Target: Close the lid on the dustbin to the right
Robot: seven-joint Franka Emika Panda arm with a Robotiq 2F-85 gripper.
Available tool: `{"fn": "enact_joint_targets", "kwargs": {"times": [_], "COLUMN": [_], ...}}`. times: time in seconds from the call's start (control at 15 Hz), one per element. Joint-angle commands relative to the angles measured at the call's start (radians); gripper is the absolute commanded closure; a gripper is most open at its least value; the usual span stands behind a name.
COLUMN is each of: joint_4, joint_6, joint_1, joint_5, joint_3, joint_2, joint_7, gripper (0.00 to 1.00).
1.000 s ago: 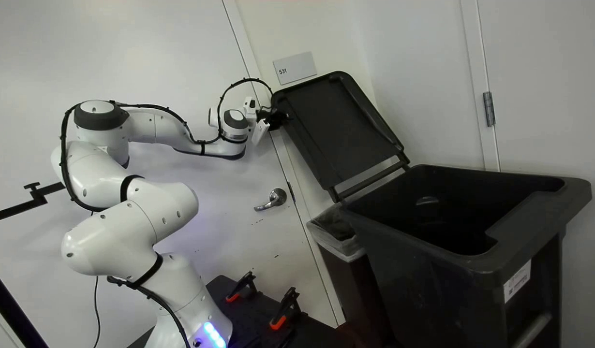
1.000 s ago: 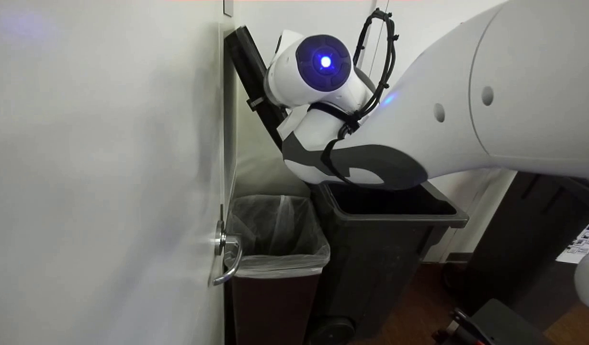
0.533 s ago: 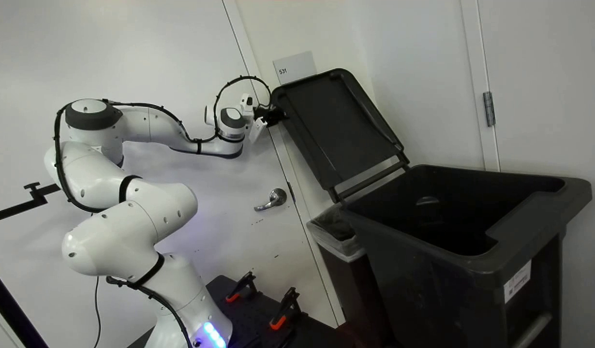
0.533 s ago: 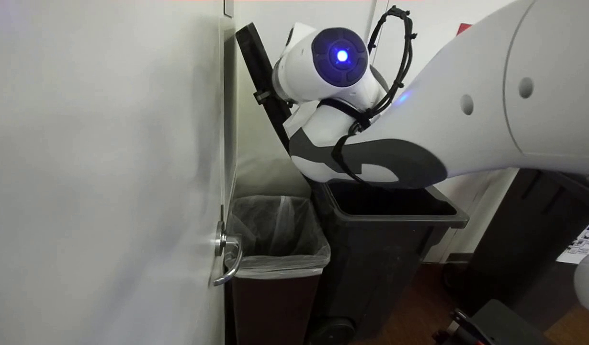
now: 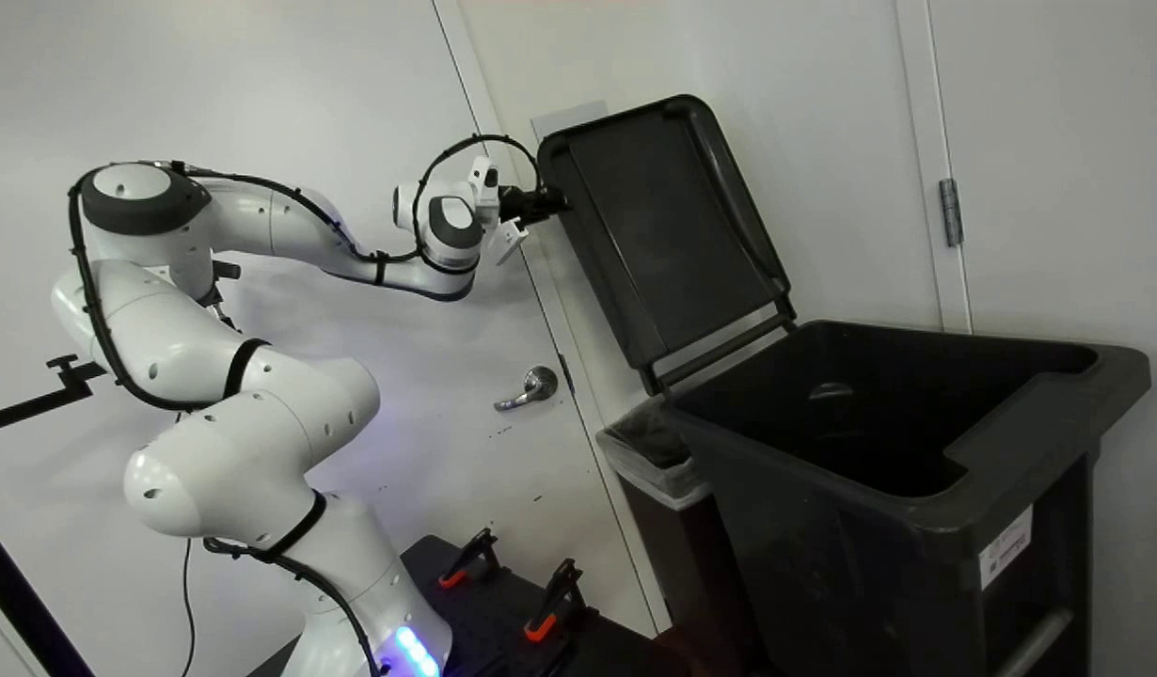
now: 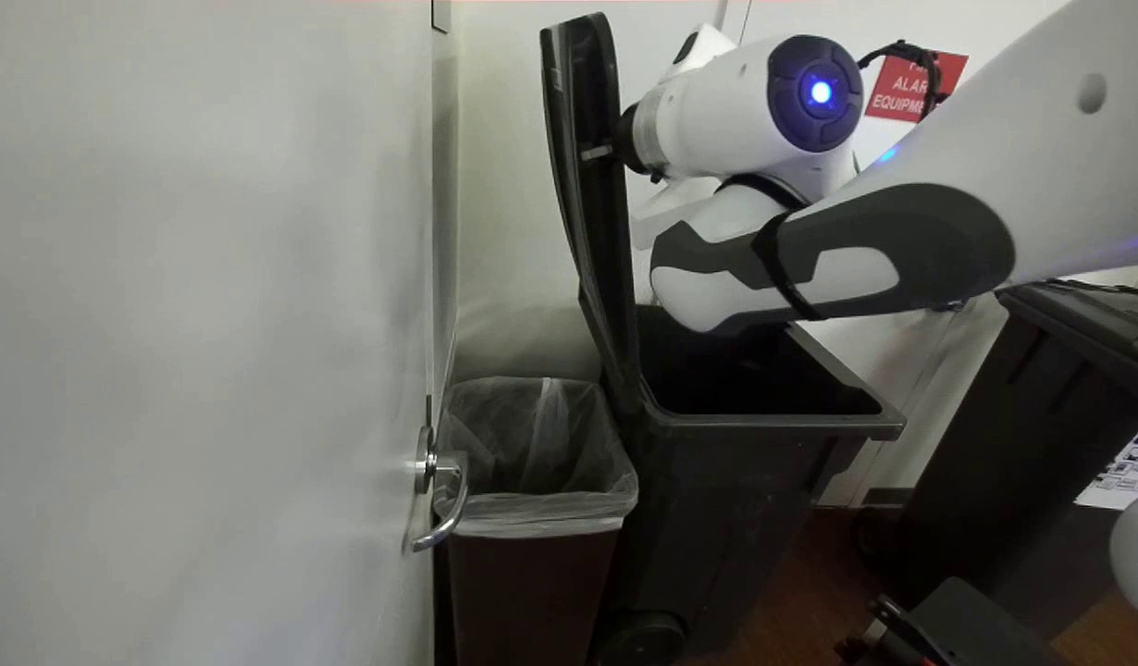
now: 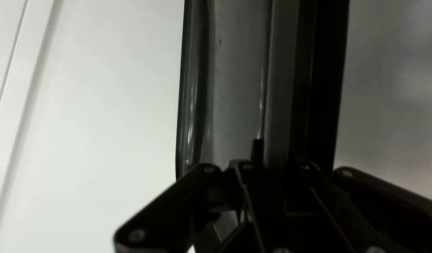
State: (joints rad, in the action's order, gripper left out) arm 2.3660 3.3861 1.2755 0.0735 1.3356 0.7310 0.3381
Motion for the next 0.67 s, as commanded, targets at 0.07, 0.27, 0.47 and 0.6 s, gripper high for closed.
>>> {"fn": "enact_joint_targets", "kwargs": {"times": [0.07,0.27,0.47,0.6], "joint_4": [0.085,0.111,0.154,0.179], "joint_6": [0.089,0.075,0.075,0.075], "joint_1": [-0.102,-0.193,-0.290,-0.358], "joint_5": [0.039,0.053,0.077,0.091], "joint_3": [-0.127,-0.235,-0.346,-0.425], "joint_2": [-0.139,-0.200,-0.249,-0.272], "joint_7": [-0.068,-0.080,-0.103,-0.117], "gripper": [0.97,0.97,0.97,0.97]}}
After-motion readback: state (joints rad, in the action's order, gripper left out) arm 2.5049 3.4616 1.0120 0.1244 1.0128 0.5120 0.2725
